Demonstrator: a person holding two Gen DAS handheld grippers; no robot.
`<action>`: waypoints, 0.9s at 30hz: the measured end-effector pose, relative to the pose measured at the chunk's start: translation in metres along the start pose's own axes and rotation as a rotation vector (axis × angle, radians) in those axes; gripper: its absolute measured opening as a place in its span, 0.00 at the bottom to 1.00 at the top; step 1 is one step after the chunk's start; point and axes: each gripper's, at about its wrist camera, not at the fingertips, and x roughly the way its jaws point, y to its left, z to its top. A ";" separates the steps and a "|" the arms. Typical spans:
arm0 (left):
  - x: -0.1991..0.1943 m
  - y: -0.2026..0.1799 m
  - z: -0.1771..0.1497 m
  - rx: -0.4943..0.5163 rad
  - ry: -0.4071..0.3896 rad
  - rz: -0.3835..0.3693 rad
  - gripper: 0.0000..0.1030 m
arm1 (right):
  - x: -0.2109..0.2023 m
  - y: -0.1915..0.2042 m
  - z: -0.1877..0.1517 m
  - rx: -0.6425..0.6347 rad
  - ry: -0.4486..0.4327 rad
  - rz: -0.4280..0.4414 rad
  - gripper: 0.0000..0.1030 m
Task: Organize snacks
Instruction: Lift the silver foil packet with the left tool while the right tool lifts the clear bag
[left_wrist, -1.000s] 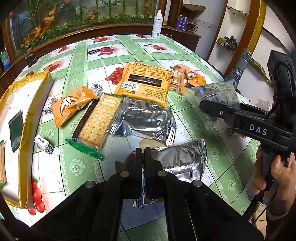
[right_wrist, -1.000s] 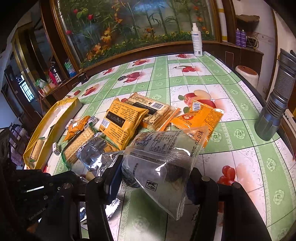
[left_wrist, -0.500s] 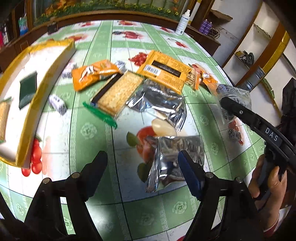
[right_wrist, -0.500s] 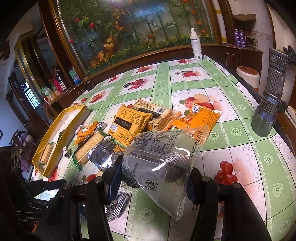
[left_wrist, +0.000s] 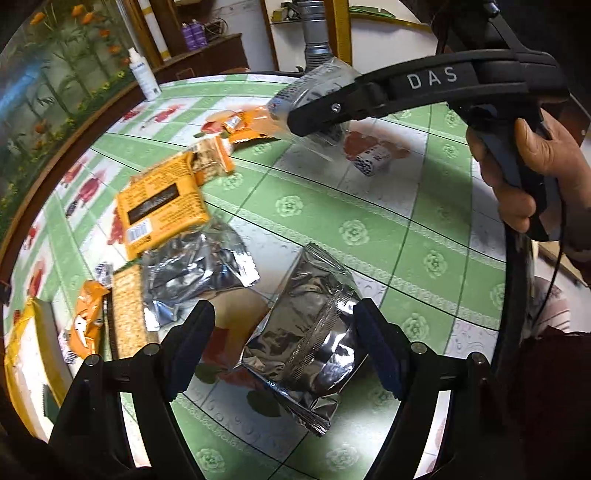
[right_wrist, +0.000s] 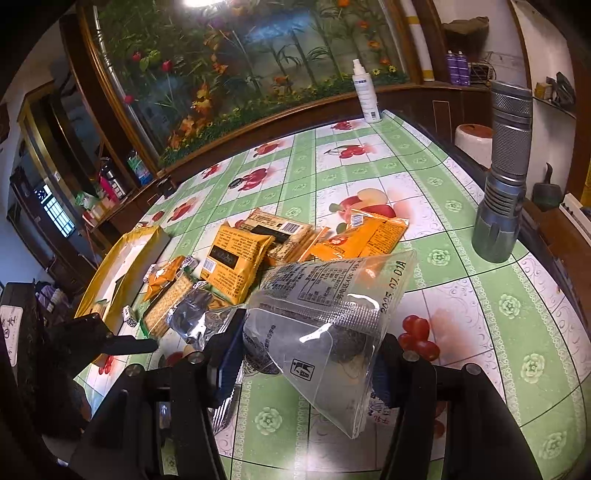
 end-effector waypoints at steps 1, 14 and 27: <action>-0.001 -0.001 -0.001 0.006 0.002 -0.028 0.76 | 0.000 0.000 0.000 0.003 0.003 0.002 0.58; -0.002 -0.018 -0.003 0.103 0.041 -0.190 0.76 | 0.005 0.010 0.001 -0.022 0.045 0.012 0.50; -0.019 -0.060 0.005 0.536 -0.008 -0.317 0.76 | -0.008 0.016 0.004 -0.061 0.023 -0.003 0.74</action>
